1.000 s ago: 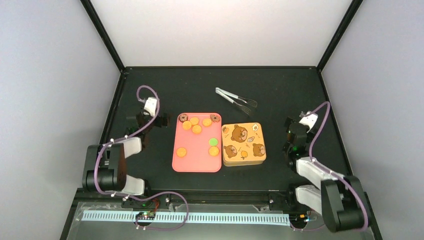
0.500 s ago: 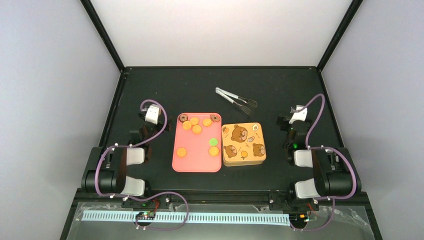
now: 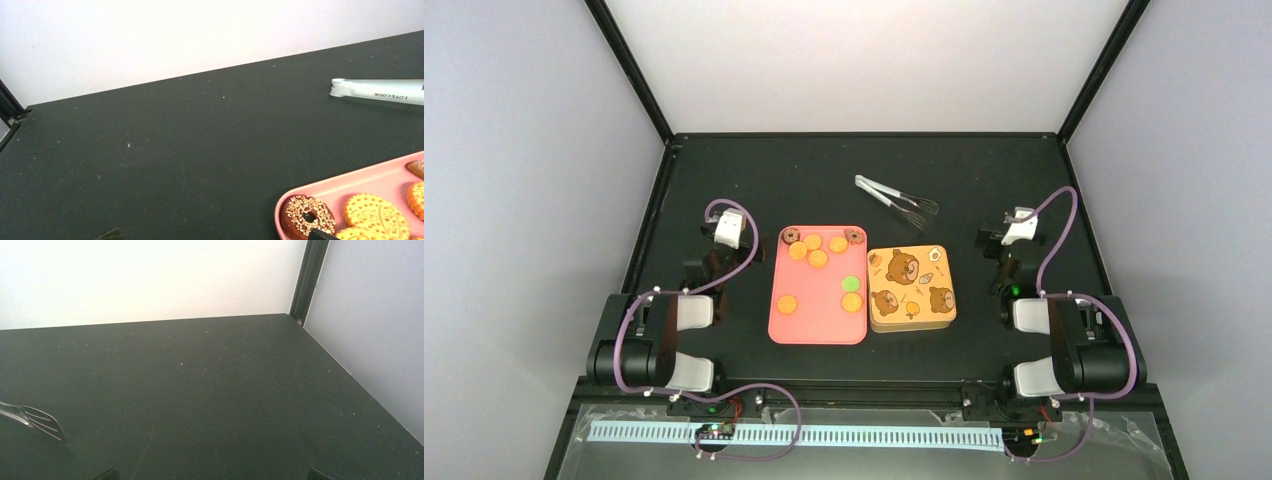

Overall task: Pack the cookies
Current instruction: Reset both arms

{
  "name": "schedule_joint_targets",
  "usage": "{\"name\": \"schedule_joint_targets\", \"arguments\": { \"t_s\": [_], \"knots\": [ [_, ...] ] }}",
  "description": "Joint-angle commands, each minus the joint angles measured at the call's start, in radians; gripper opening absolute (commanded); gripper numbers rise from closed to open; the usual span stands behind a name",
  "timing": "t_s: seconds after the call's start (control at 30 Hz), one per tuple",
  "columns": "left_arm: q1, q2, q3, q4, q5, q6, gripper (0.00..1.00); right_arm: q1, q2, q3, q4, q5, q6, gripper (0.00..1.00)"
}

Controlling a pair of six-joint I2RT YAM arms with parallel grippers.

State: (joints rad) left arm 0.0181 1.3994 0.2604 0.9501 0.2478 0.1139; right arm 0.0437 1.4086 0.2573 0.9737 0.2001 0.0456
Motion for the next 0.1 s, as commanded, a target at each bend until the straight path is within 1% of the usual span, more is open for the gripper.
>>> {"name": "schedule_joint_targets", "arguments": {
  "t_s": [0.0, 0.07],
  "knots": [
    [0.001, -0.019, 0.026, 0.018, -0.007, 0.004, 0.99, -0.005, -0.006, 0.019, 0.060, -0.007, -0.007, 1.00],
    [0.001, -0.019, 0.026, 0.020, -0.007, 0.004, 0.99, -0.007, -0.006, 0.018, 0.061, -0.007, -0.007, 1.00]
  ]
}}
